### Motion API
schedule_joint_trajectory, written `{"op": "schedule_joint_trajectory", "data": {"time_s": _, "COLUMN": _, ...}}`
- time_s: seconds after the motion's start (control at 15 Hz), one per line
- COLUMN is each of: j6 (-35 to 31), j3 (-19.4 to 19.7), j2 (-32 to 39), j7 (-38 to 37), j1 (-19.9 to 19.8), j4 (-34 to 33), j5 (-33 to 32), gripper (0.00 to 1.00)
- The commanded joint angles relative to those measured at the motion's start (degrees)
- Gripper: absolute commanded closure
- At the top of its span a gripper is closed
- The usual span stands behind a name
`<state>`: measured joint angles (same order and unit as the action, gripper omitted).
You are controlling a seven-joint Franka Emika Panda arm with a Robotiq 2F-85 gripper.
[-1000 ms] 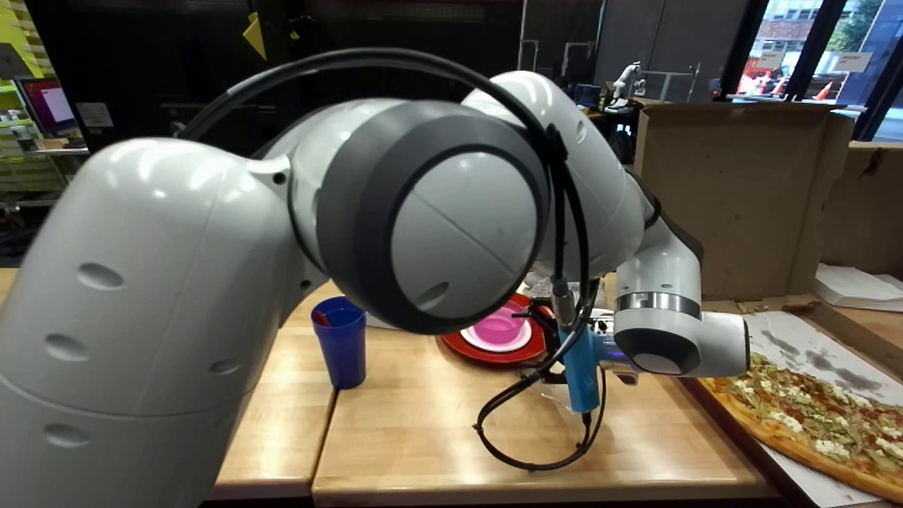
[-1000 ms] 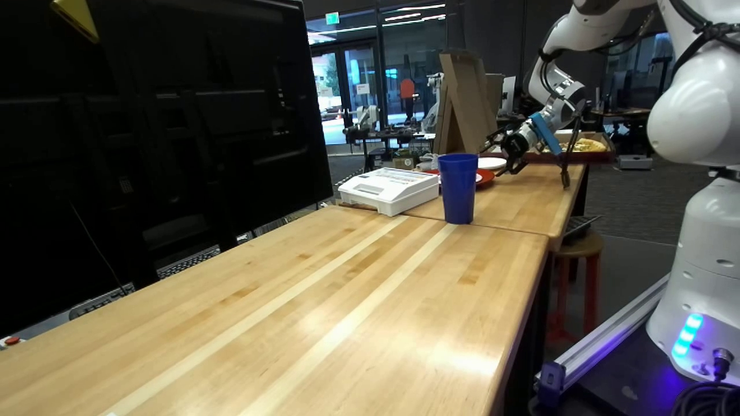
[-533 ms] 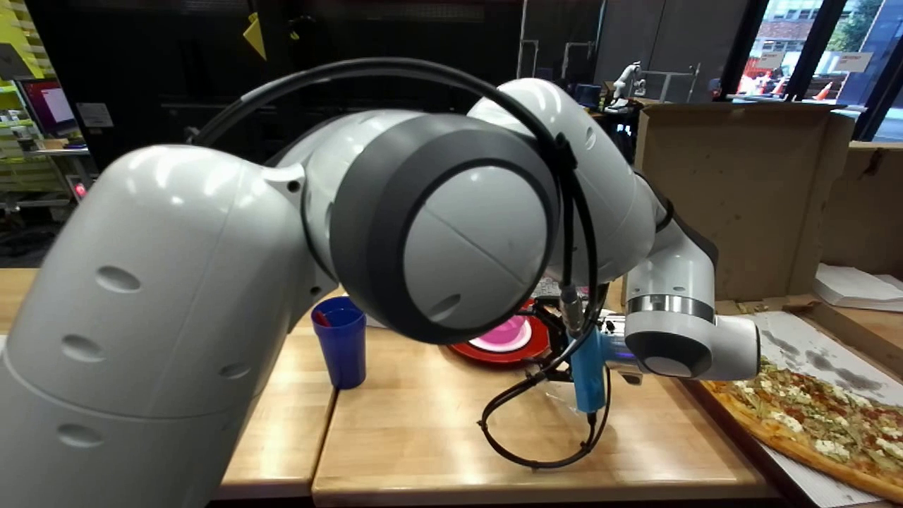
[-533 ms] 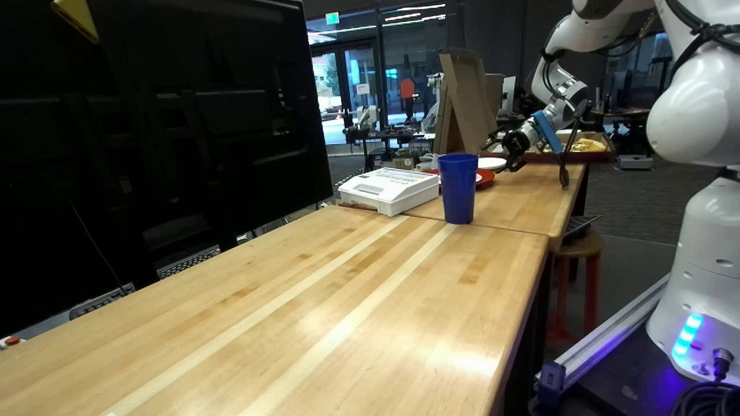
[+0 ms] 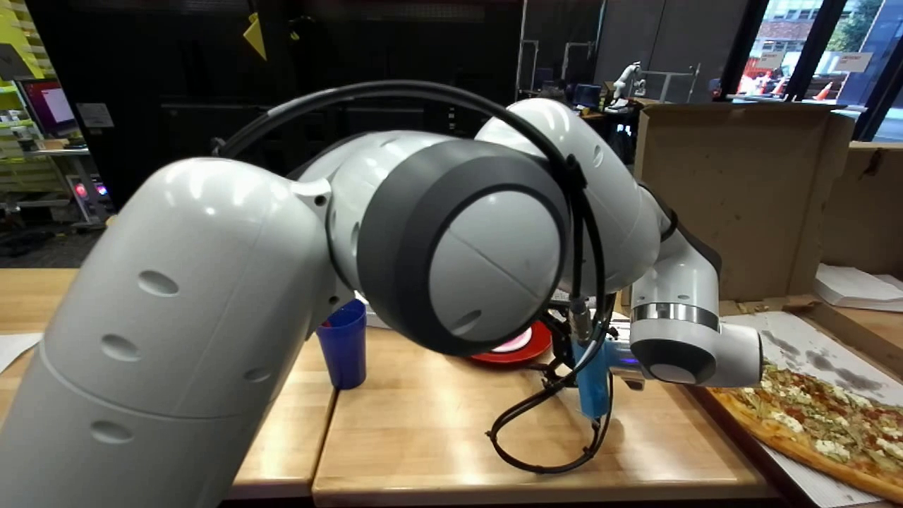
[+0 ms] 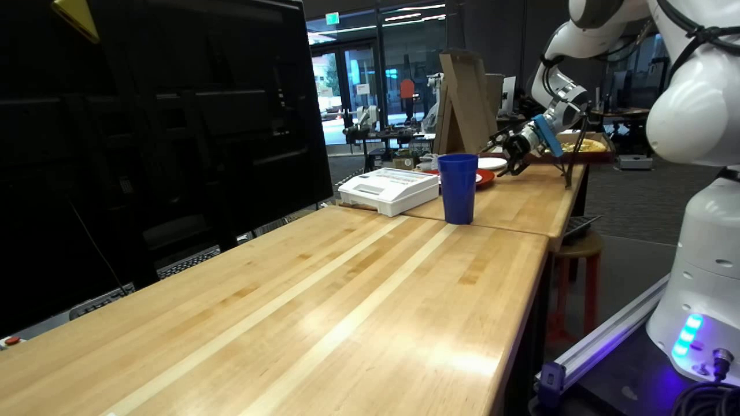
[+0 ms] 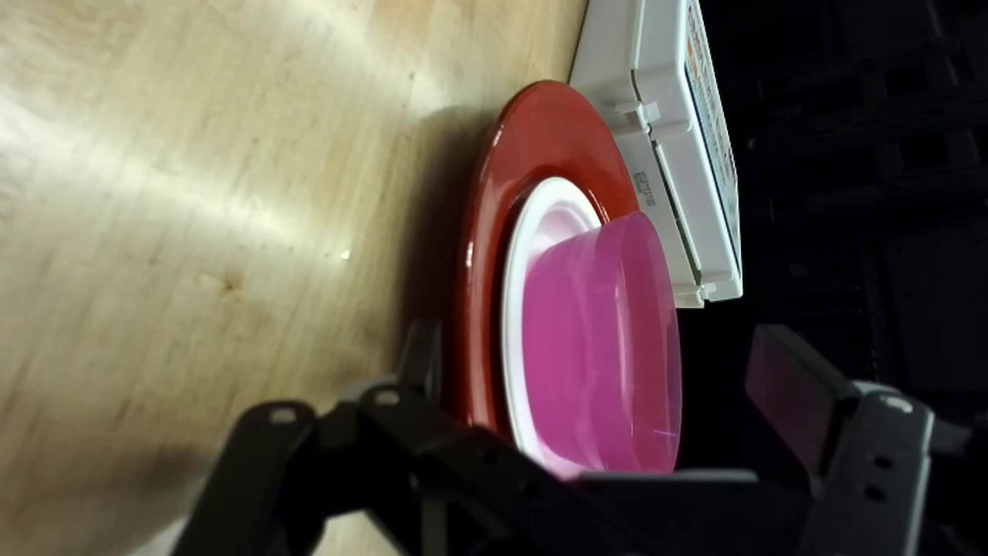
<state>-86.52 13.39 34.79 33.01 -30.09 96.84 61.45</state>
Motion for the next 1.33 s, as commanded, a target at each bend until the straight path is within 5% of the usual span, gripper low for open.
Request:
{"op": "schedule_joint_trajectory", "data": {"time_s": 0.0, "j6": 2.3, "j3": -0.6, "j2": 3.3, "j7": -0.5, "j1": -0.8, "j4": -3.6, "j5": 1.9, "gripper": 0.14}}
{"op": "schedule_joint_trajectory", "data": {"time_s": 0.27, "j6": 3.4, "j3": -0.8, "j2": 5.2, "j7": -0.1, "j1": -1.1, "j4": -5.8, "j5": 2.9, "gripper": 0.56}}
{"op": "schedule_joint_trajectory", "data": {"time_s": 0.67, "j6": 5.8, "j3": -0.7, "j2": 5.9, "j7": 0.5, "j1": -2.4, "j4": -7.5, "j5": 3.5, "gripper": 0.99}}
{"op": "schedule_joint_trajectory", "data": {"time_s": 1.27, "j6": 6.4, "j3": -0.8, "j2": 5.8, "j7": 2.8, "j1": -3.6, "j4": -8.5, "j5": 4.8, "gripper": 0.99}}
